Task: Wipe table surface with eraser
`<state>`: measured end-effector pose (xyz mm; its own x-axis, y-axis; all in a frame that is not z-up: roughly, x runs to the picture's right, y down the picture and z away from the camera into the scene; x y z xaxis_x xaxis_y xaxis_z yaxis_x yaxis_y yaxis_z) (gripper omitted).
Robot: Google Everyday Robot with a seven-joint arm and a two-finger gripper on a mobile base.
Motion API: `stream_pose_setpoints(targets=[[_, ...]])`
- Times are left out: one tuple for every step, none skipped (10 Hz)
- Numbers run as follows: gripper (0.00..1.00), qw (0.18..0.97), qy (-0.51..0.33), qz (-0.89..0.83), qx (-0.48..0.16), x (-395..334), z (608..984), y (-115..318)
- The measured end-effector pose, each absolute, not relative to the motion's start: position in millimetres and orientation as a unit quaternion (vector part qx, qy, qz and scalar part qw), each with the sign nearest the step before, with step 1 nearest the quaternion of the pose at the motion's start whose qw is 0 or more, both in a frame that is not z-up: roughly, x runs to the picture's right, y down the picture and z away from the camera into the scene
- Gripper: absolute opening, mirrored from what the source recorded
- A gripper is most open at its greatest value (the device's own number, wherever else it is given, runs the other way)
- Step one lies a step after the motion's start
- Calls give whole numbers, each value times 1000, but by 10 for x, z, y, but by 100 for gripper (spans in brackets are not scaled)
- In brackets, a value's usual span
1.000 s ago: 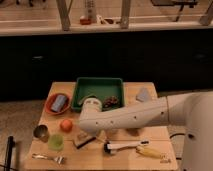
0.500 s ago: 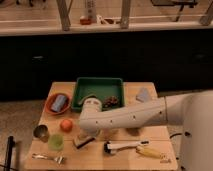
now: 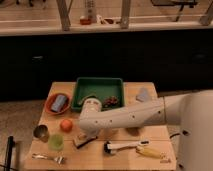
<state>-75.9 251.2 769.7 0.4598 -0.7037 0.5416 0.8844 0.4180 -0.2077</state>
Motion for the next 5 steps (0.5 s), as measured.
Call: stream_pose_setpoints(targets=[[4, 819, -190, -485, -240, -755, 7690, 2521], [10, 819, -193, -483, -242, -750, 7675, 2517], [22, 824, -195, -473, -244, -723, 7645, 2478], [32, 825, -201, -467, -246, -724, 7613, 2448], [42, 826, -205, -463, -246, -743, 7577, 2424]])
